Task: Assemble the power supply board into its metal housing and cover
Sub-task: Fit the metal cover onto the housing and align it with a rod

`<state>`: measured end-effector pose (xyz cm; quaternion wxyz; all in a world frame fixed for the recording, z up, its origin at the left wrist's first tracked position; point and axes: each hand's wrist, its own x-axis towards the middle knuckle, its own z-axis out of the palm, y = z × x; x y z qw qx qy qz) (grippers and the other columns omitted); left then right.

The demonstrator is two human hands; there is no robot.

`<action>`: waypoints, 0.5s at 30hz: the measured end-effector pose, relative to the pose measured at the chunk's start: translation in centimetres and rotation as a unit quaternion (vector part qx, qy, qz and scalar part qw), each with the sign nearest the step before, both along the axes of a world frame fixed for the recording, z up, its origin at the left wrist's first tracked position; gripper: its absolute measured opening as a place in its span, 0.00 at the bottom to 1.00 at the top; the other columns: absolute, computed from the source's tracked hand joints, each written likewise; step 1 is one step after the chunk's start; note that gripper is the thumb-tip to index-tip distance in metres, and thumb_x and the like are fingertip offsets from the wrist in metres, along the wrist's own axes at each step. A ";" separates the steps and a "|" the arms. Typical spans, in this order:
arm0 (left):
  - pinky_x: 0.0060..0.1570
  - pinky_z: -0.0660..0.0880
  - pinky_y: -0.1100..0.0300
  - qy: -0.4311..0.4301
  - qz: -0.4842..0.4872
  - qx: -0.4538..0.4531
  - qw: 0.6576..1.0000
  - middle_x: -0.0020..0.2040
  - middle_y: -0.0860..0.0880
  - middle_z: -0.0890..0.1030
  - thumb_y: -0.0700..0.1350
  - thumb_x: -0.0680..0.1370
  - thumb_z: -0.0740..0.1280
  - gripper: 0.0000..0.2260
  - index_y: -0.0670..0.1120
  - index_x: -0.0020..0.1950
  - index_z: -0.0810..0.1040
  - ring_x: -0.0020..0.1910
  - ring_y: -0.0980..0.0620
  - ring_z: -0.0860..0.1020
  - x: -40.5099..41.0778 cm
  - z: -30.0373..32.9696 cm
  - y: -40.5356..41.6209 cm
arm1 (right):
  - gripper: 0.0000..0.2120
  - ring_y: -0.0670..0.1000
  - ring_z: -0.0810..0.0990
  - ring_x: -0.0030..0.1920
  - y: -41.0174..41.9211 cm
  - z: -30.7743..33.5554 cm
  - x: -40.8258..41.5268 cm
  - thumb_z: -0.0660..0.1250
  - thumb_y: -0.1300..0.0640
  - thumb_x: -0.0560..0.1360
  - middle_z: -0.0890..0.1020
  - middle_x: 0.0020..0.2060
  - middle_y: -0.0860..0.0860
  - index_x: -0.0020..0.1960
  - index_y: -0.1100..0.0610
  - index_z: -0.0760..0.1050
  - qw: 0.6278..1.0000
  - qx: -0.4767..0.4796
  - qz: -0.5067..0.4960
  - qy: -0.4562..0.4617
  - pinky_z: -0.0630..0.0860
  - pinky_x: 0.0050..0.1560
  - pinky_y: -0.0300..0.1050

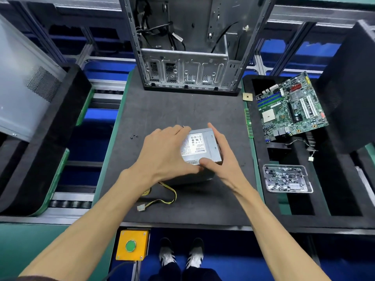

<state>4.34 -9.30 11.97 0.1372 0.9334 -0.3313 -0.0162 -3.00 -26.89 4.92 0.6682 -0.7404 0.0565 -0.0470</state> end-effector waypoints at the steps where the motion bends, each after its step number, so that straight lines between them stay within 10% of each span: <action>1: 0.50 0.72 0.55 -0.001 -0.006 -0.003 1.000 0.53 0.57 0.79 0.73 0.61 0.67 0.39 0.52 0.65 0.74 0.50 0.52 0.78 -0.1 0.1 0.1 | 0.45 0.45 0.75 0.68 0.2 -0.2 0.1 0.75 0.30 0.66 0.74 0.69 0.45 0.77 0.46 0.64 1.000 -0.006 -0.011 -0.010 0.73 0.62 0.35; 8: 0.59 0.67 0.54 0.031 -0.053 0.063 0.996 0.63 0.53 0.74 0.74 0.62 0.69 0.47 0.52 0.75 0.63 0.58 0.49 0.74 0.5 0.2 0.6 | 0.33 0.49 0.78 0.64 0.7 -0.6 0.2 0.70 0.25 0.68 0.77 0.61 0.39 0.67 0.39 0.69 0.995 -0.046 -0.068 -0.057 0.77 0.60 0.42; 15: 0.57 0.68 0.53 0.011 -0.028 0.079 0.996 0.60 0.55 0.75 0.75 0.62 0.70 0.47 0.54 0.74 0.63 0.59 0.51 0.75 0.7 0.6 1.0 | 0.46 0.52 0.76 0.69 0.2 0.2 0.3 0.62 0.20 0.68 0.76 0.69 0.50 0.74 0.49 0.68 0.998 -0.027 -0.055 -0.030 0.74 0.68 0.51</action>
